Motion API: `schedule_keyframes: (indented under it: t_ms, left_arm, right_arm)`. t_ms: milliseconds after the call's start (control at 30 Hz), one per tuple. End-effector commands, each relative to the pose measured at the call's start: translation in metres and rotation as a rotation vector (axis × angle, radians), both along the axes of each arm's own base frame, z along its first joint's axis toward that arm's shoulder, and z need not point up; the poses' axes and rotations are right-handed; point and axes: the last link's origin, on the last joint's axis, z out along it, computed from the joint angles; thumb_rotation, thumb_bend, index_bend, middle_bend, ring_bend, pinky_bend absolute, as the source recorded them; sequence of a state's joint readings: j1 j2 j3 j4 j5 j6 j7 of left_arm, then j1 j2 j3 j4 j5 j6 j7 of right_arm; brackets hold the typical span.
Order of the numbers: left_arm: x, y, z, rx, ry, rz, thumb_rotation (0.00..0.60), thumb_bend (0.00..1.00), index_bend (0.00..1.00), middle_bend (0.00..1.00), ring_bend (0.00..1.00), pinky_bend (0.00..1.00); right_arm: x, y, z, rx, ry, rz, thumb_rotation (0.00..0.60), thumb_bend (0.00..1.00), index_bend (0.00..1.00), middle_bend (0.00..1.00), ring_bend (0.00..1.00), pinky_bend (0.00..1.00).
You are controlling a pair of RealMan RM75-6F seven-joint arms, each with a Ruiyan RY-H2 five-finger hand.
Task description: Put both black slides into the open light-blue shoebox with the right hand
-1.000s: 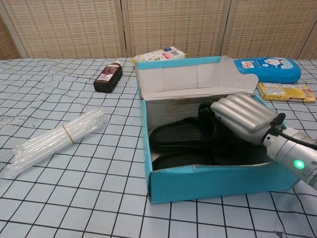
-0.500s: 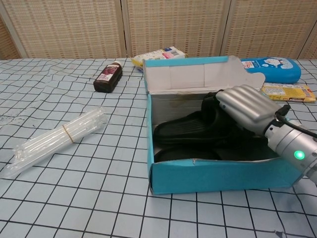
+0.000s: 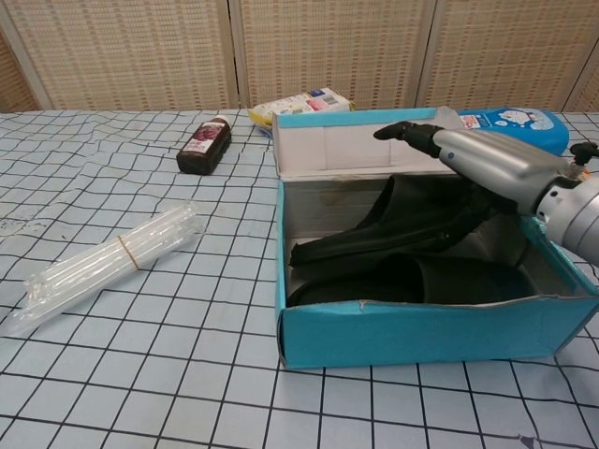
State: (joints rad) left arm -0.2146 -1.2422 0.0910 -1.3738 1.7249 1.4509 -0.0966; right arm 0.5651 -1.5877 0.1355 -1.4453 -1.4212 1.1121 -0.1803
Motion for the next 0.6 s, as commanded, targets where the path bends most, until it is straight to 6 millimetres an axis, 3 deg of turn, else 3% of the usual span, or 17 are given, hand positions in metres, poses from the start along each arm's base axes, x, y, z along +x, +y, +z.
schedule_keyframes:
  t_ms: [33, 233, 300, 367, 433, 500, 600]
  left_arm:
    - [0.0, 0.0, 0.0, 0.001, 0.003, -0.004, 0.6, 0.71, 0.21, 0.14, 0.23, 0.45]
    - [-0.001, 0.0, 0.0, -0.004, 0.003, -0.001, 0.6, 0.71, 0.21, 0.14, 0.23, 0.45]
    - [-0.001, 0.0, 0.001, -0.003, 0.003, 0.001, 0.6, 0.71, 0.21, 0.14, 0.23, 0.45]
    - [-0.001, 0.0, 0.0, -0.004, -0.001, 0.005, 0.6, 0.71, 0.21, 0.14, 0.23, 0.45]
    - [-0.001, -0.001, 0.0, -0.005, 0.0, 0.001, 0.6, 0.71, 0.21, 0.14, 0.23, 0.45]
    - [-0.001, -0.001, 0.0, -0.004, 0.005, -0.003, 0.6, 0.71, 0.21, 0.14, 0.23, 0.45]
    - [-0.001, -0.001, -0.001, -0.01, 0.005, 0.004, 0.6, 0.71, 0.21, 0.14, 0.23, 0.45]
  right_arm:
    - [-0.001, 0.0, 0.004, 0.014, -0.01, -0.008, 0.6, 0.0, 0.0, 0.0, 0.0, 0.09]
    - [0.002, 0.008, 0.024, 0.025, -0.108, -0.035, 0.6, 0.0, 0.0, 0.01, 0.0, 0.1]
    - [0.002, 0.012, 0.032, -0.009, -0.125, -0.023, 0.6, 0.0, 0.03, 0.09, 0.02, 0.18]
    - [0.0, 0.015, 0.04, -0.076, -0.13, -0.004, 0.6, 0.0, 0.12, 0.18, 0.09, 0.33]
    - [-0.003, 0.017, 0.045, -0.149, -0.121, 0.014, 0.6, 0.0, 0.27, 0.34, 0.24, 0.47]
    - [-0.008, 0.019, 0.046, -0.189, -0.102, 0.016, 0.6, 0.0, 0.37, 0.45, 0.36, 0.56]
    - [-0.016, 0.019, 0.045, -0.21, -0.074, -0.006, 0.6, 0.0, 0.51, 0.52, 0.43, 0.65]
